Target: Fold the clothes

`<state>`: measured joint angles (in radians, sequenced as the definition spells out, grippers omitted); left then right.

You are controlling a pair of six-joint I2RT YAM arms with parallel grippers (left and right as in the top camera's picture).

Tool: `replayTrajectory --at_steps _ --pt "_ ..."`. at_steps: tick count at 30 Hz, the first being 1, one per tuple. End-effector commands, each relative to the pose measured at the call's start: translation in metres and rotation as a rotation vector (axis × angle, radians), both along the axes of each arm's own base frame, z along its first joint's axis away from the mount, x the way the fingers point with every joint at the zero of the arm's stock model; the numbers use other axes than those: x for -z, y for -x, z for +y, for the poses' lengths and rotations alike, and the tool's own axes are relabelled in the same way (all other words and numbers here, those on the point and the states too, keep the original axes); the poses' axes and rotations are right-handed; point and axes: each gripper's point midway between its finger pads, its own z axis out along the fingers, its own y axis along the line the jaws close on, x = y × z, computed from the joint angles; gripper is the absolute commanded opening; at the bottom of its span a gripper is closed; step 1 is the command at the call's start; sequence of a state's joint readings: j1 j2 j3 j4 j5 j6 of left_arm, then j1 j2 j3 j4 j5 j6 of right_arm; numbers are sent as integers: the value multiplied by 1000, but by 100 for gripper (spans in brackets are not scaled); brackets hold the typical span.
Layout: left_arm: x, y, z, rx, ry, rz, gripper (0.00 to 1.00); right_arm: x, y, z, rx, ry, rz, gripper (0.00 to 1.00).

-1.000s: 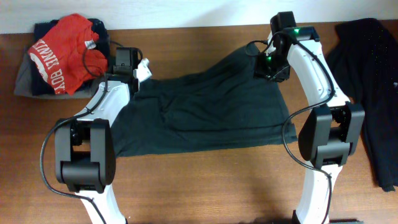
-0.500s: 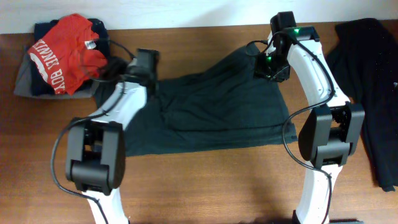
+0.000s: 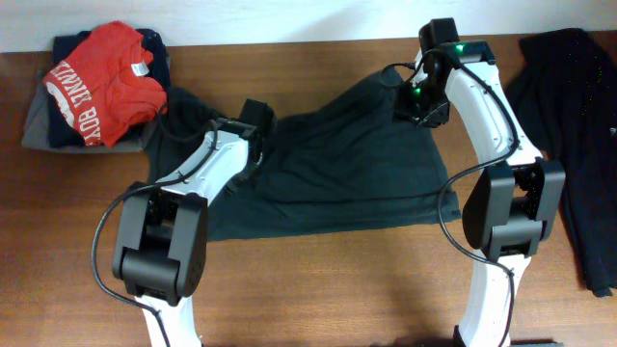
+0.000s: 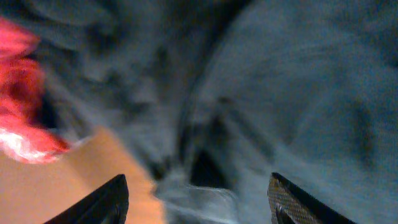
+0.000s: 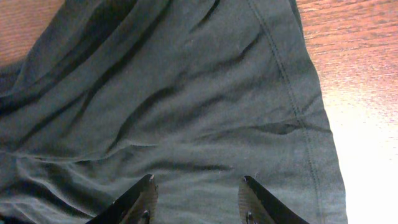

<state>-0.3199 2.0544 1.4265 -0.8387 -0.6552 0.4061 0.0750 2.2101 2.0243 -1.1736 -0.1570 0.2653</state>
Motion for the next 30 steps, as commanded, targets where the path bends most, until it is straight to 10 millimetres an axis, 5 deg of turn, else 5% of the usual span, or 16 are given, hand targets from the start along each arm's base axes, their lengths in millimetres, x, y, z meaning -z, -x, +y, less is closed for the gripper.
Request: replayTrajectory --at_steps 1,9,21,30 --pt "25 11 -13 -108 236 52 72 3 1 0 0 11 7 47" --pt "26 11 32 -254 257 30 72 3 2 0 0 12 10 47" --pt "27 3 55 -308 292 -10 66 3 2 0 0 12 10 47" --pt "25 -11 56 -251 293 -39 40 3 2 0 0 12 10 47"
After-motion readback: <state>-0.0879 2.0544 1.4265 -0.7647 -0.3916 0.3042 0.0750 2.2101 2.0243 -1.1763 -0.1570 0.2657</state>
